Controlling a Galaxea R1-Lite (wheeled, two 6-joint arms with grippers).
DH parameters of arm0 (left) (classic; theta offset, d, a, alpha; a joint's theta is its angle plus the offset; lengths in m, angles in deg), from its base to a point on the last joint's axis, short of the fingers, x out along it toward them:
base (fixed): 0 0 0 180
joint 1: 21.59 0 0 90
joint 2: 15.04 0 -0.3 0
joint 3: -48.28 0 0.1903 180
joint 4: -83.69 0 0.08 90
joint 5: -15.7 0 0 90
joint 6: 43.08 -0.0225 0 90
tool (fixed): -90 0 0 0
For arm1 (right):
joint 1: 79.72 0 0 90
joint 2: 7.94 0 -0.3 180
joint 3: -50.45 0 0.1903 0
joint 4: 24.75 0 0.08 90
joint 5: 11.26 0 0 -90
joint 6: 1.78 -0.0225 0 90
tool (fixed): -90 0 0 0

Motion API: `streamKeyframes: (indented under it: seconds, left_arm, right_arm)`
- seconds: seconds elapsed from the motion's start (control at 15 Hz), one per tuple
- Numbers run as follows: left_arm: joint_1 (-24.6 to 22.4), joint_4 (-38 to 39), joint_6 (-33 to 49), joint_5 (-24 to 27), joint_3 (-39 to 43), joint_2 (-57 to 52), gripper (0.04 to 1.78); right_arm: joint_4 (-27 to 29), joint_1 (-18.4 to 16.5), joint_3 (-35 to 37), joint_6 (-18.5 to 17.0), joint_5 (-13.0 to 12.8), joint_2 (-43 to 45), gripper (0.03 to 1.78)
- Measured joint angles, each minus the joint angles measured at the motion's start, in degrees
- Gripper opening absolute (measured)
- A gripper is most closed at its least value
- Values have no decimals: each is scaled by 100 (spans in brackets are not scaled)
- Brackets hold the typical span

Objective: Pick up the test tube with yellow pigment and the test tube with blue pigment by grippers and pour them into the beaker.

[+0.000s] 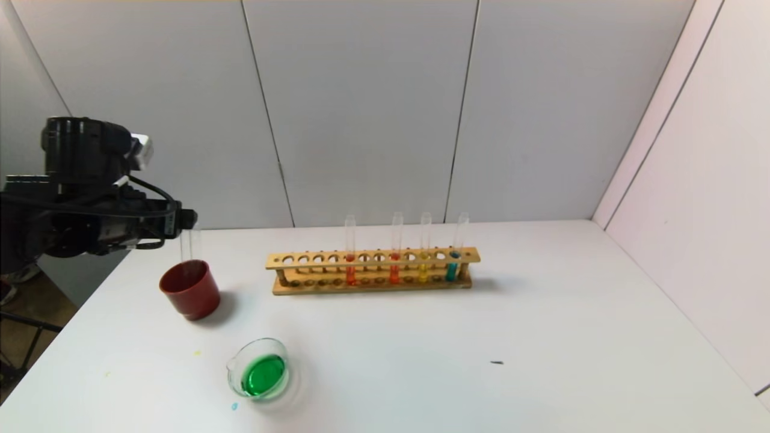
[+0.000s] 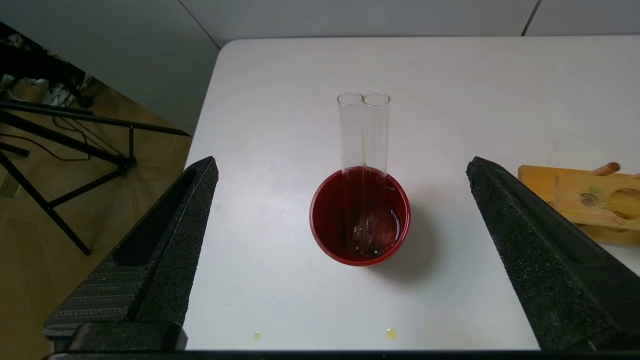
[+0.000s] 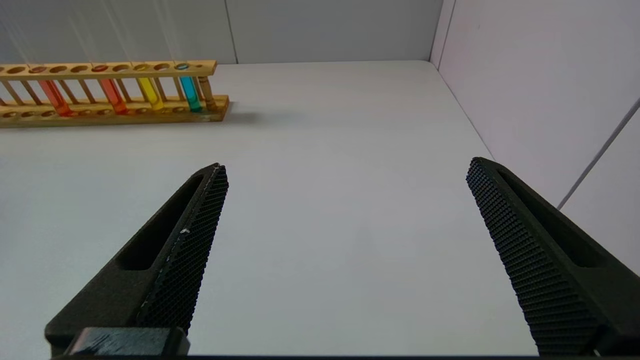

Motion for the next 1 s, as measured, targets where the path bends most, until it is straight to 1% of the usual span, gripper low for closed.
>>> streamKeyframes:
  seconds: [0.2, 0.33, 0.47, 0.67, 0.73, 1.0]
  left_arm:
    - [-240, -113, -300, 389, 315, -835, 174]
    - [-628, -163, -553, 855, 544, -1421, 174]
    - [-1054, -405, -607, 1329, 669, -1970, 174]
    - [-1642, -1041, -522, 2003, 728, -2844, 174]
    - [-1769, -1256, -490, 2196, 739, -3142, 174]
    - [-1970, -2355, -428, 2807, 909, -4507, 174]
  right_arm:
    - [-2, 0, 0, -2, 0, 0, 174]
    - [-2, 0, 0, 0, 0, 0, 174]
    - [-2, 0, 0, 0, 0, 0, 174]
    - [-2, 0, 0, 0, 0, 0, 174]
    - [0, 0, 0, -2, -2, 0, 174]
    - [-2, -2, 0, 0, 0, 0, 174]
